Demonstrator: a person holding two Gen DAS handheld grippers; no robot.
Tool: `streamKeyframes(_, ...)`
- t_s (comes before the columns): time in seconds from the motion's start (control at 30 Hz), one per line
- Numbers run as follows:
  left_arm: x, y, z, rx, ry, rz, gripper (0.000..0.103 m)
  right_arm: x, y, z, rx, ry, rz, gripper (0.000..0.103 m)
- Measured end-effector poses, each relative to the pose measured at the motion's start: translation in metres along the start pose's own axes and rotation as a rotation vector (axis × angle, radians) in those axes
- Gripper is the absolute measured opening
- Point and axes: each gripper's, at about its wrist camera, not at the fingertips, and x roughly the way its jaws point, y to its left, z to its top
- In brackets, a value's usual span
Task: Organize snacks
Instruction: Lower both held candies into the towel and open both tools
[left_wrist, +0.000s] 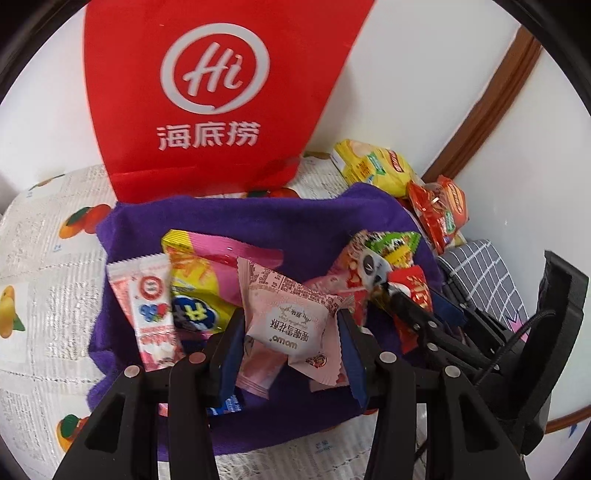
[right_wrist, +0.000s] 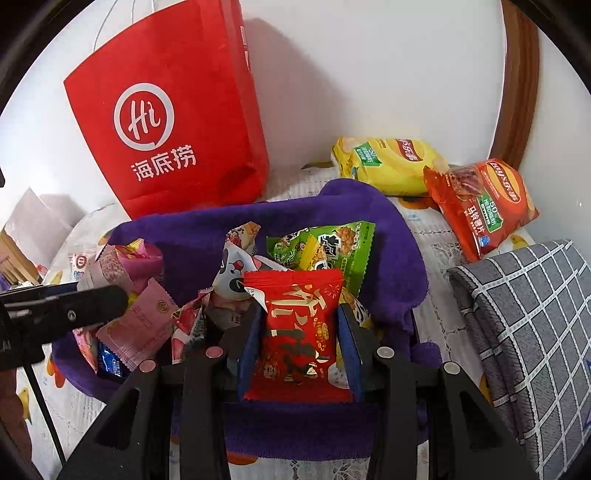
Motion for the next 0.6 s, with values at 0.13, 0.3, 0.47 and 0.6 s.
streamKeyframes(0.13, 0.003, -0.002, -0.001, 0.002, 0.007, 0.009, 0.046, 0.0, 0.001, 0.0, -0.01, 0.011, -0.001, 0.041)
streamKeyframes(0.3, 0.008, -0.001, -0.002, -0.019, 0.031, -0.001, 0.046, 0.0, 0.002, -0.002, -0.018, 0.019, -0.002, 0.043)
streamKeyframes(0.47, 0.01, 0.0, -0.003, -0.029, 0.042, -0.015, 0.046, -0.003, 0.001, -0.002, -0.016, 0.022, 0.003, 0.051)
streamKeyframes(0.6, 0.013, 0.002, -0.003, -0.04, 0.052, -0.018, 0.046, -0.009, 0.0, -0.002, -0.021, 0.011, -0.009, 0.053)
